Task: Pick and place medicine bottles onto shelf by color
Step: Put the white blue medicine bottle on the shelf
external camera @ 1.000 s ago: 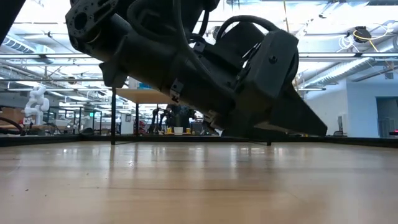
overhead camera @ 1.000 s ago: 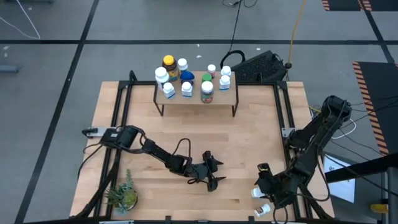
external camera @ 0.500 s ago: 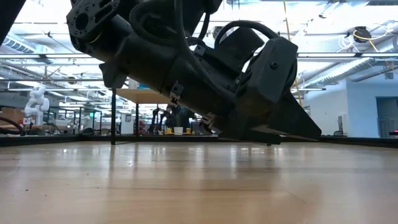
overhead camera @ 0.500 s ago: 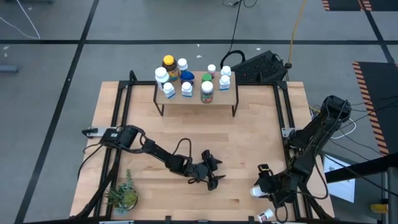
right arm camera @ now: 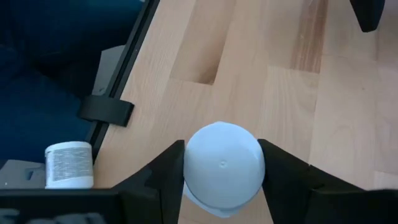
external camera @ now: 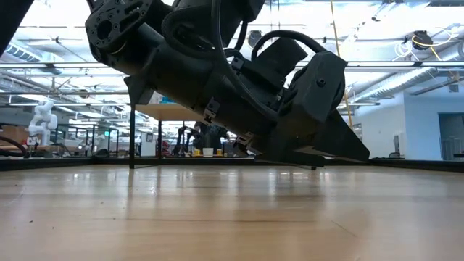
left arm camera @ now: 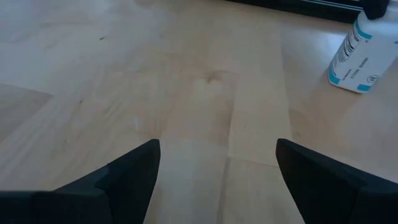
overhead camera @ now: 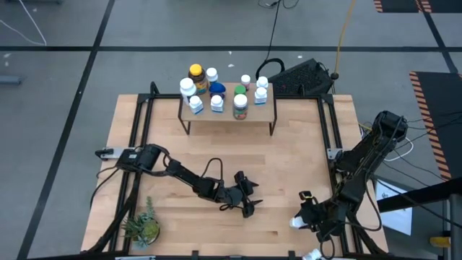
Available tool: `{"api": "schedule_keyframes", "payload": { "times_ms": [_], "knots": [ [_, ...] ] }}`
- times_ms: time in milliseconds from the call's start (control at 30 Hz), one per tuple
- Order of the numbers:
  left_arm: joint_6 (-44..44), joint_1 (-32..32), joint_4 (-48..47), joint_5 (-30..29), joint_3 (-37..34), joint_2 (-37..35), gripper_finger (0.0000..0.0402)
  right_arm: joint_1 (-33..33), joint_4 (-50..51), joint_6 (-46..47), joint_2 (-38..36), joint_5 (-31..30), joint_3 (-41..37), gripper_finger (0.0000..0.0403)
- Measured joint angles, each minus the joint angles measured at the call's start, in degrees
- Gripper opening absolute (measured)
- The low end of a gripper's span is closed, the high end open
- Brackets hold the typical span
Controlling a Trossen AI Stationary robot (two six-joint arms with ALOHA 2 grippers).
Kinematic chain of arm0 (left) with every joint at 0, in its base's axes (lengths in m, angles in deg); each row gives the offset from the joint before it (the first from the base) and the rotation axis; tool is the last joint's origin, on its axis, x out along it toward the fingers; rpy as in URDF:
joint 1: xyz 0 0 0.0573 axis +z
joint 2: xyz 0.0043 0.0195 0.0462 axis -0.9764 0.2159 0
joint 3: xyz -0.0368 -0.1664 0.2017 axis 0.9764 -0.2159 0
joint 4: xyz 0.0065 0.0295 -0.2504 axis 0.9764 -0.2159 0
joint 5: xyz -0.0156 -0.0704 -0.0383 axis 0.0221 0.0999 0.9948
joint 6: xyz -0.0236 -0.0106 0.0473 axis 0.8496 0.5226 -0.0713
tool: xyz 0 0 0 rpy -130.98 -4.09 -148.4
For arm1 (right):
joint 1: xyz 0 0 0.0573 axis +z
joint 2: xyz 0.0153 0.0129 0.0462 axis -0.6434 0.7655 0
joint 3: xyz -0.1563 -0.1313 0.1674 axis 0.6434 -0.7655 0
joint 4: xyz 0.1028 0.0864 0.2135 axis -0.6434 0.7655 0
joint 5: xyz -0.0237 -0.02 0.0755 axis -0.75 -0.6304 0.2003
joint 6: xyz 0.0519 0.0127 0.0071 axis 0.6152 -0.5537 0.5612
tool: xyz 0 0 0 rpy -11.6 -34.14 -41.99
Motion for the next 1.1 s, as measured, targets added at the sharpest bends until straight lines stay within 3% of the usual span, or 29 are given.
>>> {"api": "schedule_keyframes", "payload": {
  "times_ms": [433,633,767,867,1000,1100],
  "knots": [
    [0.3,0.0,0.0,0.0,0.0,0.0,0.0321,-0.2,-0.2,-0.4,0.0,0.0,0.0,0.0166],
    [0.3,0.0,0.0,0.0,0.0,0.0,0.0321,-2.7,0.2,-6.9,-2.8,0.1,0.0,0.0166],
    [0.2,0.4,0.1,0.0,0.0,0.0,0.0321,-9.1,3.3,-13.8,-8.6,0.5,1.0,0.0166],
    [0.2,0.9,0.1,0.0,0.0,0.0,0.0321,-16.3,11.4,-21.3,-13.9,3.1,4.4,0.0166],
    [0.0,1.7,0.0,0.0,0.0,0.0,0.0321,-29.7,23.9,-34.0,-18.4,3.9,11.4,0.0166],
    [-0.3,2.2,0.0,0.1,0.0,0.0,0.0321,-42.1,29.4,-43.6,-18.2,7.9,17.7,0.0166]
  ]
}}
